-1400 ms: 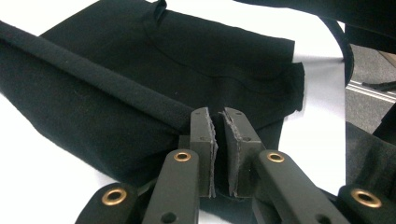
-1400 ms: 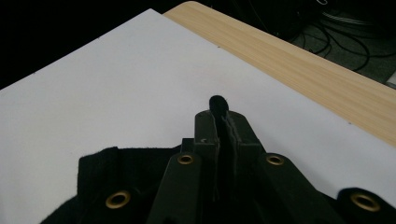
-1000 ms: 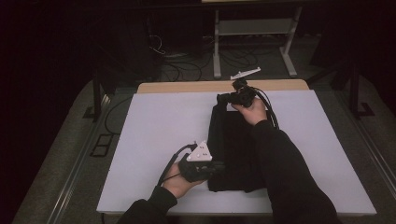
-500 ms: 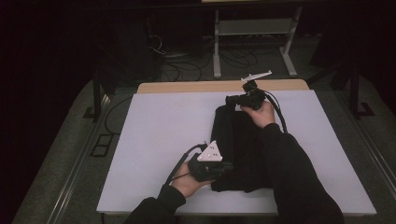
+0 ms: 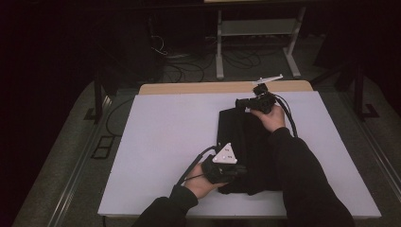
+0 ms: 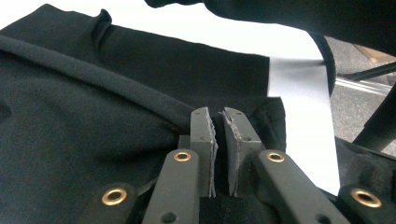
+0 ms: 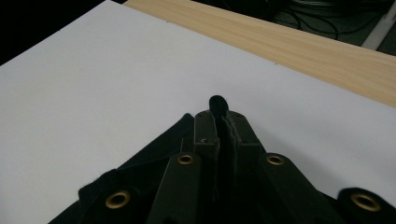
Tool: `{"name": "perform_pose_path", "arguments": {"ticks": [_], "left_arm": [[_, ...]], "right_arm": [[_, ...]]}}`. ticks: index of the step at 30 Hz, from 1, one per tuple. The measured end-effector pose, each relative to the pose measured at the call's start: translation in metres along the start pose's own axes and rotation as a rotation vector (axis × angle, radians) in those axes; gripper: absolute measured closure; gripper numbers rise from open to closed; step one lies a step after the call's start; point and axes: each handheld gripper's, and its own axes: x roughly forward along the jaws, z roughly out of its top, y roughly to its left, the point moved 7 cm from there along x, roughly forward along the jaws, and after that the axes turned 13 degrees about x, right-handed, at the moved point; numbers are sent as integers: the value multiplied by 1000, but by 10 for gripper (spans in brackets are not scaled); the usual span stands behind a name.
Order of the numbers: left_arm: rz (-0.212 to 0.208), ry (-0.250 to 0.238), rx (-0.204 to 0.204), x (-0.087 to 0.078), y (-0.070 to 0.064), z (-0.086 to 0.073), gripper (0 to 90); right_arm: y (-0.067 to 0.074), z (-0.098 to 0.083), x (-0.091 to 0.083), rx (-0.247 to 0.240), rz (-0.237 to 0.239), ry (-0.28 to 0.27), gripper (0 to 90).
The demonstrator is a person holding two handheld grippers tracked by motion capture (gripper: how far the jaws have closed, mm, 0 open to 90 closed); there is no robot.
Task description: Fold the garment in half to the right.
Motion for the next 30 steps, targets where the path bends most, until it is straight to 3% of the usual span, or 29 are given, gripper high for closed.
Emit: {"name": "perform_pose_path", "arguments": {"ticks": [21, 30], "left_arm": [[-41, -9, -2, 33, -4, 18, 814], [-65, -14, 8, 50, -8, 27, 814]], "right_arm": [[-26, -8, -15, 31, -11, -12, 825], [-45, -16, -27, 52, -21, -24, 825]]}}
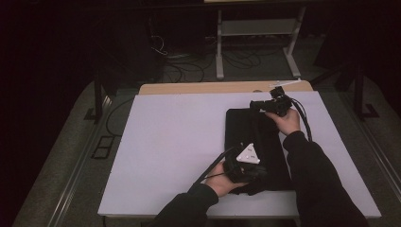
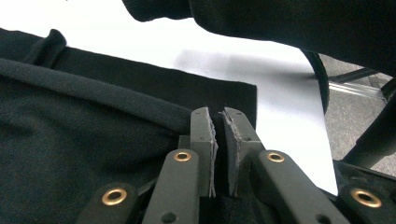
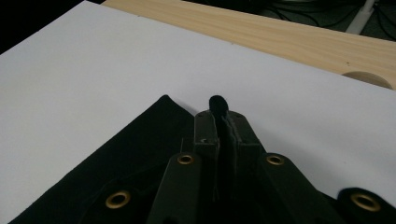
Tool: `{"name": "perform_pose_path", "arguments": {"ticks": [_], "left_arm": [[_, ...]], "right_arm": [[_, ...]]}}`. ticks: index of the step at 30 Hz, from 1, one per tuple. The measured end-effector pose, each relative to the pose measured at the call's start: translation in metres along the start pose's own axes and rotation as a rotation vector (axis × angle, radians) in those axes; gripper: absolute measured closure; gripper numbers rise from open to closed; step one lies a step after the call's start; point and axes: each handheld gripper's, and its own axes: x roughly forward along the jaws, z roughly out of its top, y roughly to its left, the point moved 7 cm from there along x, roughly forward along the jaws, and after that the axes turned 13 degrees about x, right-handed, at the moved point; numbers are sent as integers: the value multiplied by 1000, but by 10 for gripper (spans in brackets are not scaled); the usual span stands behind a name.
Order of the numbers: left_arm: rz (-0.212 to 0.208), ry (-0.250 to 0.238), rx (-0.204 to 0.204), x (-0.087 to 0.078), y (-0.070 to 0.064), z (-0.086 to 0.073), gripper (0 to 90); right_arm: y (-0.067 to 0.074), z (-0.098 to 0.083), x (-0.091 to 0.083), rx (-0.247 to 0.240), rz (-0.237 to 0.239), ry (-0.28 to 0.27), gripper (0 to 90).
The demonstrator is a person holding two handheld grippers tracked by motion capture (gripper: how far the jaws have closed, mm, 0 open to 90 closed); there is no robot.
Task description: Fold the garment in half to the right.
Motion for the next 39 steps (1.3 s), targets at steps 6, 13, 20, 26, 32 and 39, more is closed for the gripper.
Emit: {"name": "perform_pose_path", "arguments": {"ticks": [6, 13, 20, 26, 32, 39], "left_arm": [[-5, -1, -1, 7, 1, 3, 814], [-17, 4, 1, 12, 2, 8, 814], [-26, 4, -3, 18, 2, 10, 814], [-31, 7, 7, 23, 4, 13, 814], [-43, 18, 12, 30, 2, 16, 814], [-57, 28, 15, 36, 1, 17, 814]], "right_arm": [[-10, -3, -4, 20, -5, -4, 825], [-15, -4, -4, 28, -10, -6, 825], [-19, -5, -5, 30, -18, -2, 824], [-24, -7, -6, 39, -33, -3, 824], [-35, -12, -7, 59, -47, -1, 822], [-49, -19, -11, 88, -68, 1, 822]]}}
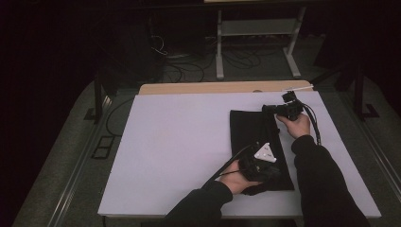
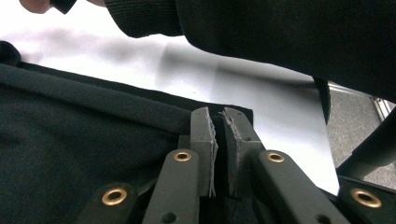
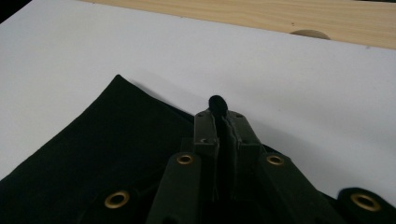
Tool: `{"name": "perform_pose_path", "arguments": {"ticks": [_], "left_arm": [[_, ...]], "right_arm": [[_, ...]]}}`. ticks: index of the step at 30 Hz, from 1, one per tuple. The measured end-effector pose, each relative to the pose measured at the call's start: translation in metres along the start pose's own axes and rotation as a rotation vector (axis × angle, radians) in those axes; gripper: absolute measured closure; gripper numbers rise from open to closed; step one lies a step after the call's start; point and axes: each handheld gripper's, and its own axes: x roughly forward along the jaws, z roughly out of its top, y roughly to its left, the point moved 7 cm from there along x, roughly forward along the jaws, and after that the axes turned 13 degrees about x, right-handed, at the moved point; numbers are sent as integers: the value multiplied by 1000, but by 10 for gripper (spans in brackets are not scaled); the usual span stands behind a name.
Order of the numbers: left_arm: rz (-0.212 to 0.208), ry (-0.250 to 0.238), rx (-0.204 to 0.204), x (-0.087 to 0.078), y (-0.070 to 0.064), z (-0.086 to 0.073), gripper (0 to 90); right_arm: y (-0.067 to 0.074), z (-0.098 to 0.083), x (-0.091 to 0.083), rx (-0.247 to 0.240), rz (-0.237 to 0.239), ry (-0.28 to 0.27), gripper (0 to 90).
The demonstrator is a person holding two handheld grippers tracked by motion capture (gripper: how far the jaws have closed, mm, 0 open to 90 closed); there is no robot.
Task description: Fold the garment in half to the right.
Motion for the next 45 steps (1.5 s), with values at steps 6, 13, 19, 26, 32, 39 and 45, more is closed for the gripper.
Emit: {"name": "perform_pose_path", "arguments": {"ticks": [6, 13, 19, 26, 32, 39, 45], "left_arm": [[-3, 2, 7, 3, 0, 5, 814], [-21, -1, 11, 9, -2, 11, 816], [-31, 4, 17, 17, -4, 13, 821], [-36, 21, 22, 23, -3, 16, 824], [-37, 35, 27, 30, -3, 21, 824], [-43, 65, 40, 38, -1, 22, 827], [-49, 96, 41, 47, -3, 25, 831]], "right_arm": [[-6, -2, -3, 7, -16, -6, 822], [-10, -7, -8, 25, -21, 1, 801], [-13, -10, -23, 49, -15, -18, 685], [-16, -15, -45, 47, -18, -47, 453], [-21, -22, -58, 41, -14, -63, 348], [-25, -23, -73, 38, -25, -93, 213], [-30, -27, -85, 46, -45, -119, 123]]}}
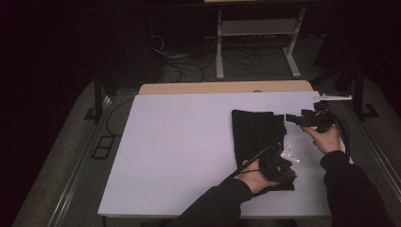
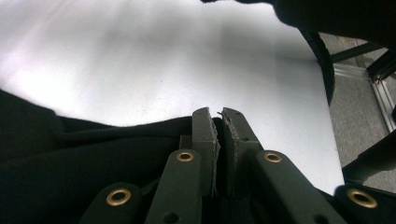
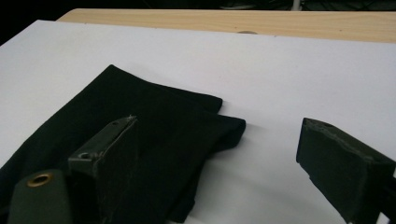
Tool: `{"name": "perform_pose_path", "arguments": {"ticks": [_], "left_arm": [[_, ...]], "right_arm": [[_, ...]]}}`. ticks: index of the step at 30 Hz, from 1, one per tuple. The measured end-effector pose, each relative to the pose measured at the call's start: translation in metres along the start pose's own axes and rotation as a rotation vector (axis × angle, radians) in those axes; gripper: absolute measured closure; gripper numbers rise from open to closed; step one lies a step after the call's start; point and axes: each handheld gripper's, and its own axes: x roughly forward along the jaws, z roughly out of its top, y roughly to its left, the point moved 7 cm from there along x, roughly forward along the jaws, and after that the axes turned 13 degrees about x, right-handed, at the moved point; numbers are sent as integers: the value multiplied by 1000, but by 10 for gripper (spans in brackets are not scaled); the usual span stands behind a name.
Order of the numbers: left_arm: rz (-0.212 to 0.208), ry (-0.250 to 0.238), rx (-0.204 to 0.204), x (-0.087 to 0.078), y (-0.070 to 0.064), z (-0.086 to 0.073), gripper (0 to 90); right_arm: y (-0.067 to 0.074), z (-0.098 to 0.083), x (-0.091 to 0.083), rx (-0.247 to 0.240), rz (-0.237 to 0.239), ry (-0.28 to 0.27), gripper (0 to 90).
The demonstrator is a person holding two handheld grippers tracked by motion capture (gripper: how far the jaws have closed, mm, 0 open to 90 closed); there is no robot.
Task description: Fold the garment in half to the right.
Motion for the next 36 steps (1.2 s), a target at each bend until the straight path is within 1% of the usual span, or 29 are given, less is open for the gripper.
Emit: {"name": "perform_pose_path", "arguments": {"ticks": [3, 4, 6, 7, 8, 11, 12, 13, 15, 17, 20, 24, 27, 30, 32, 33, 36], "left_arm": [[0, 11, 0, 3, 0, 1, 831], [0, 12, -7, 3, 1, 0, 830], [-6, 25, -9, 2, 3, -1, 821], [-10, 22, -13, 1, 3, -1, 811], [-9, 1, -34, 0, 3, 0, 801], [-12, -21, -39, -6, 4, 3, 703], [-10, -27, -43, -9, 5, 4, 651], [-3, -35, -54, -12, 6, 5, 602], [2, -50, -74, -18, 10, 5, 553], [21, -63, -86, -23, 14, 6, 465], [50, -93, -105, -31, 20, 6, 382], [55, -129, -128, -42, 26, 6, 265], [72, -125, -130, -48, 31, 3, 153], [85, -129, -138, -54, 34, 0, 74], [89, -120, -143, -56, 36, -2, 8], [89, -119, -145, -58, 36, -3, 0], [108, -114, -140, -64, 38, -7, 0]], "right_arm": [[-2, -2, -6, 13, 3, -9, 121], [-2, -3, -8, 13, 6, -10, 113], [-2, -5, -11, 9, 12, -11, 81], [-2, -5, -13, 12, 9, -10, 71], [-2, -6, -14, 10, 11, -13, 70], [-1, -7, -20, 13, 26, -26, 56], [-1, -7, -22, 13, 28, -27, 48], [-1, -8, -23, 6, 28, -29, 43], [0, -9, -26, 2, 29, -32, 41], [1, -9, -28, 0, 34, -34, 31], [2, -11, -30, -6, 33, -34, 23], [2, -13, -33, -6, 37, -24, 2], [4, -15, -35, -12, 42, -19, 0], [5, -18, -37, -20, 44, -16, 0], [6, -19, -38, -21, 47, -12, 0], [6, -20, -39, -23, 48, -10, 0], [6, -23, -42, -28, 49, -7, 0]]}}
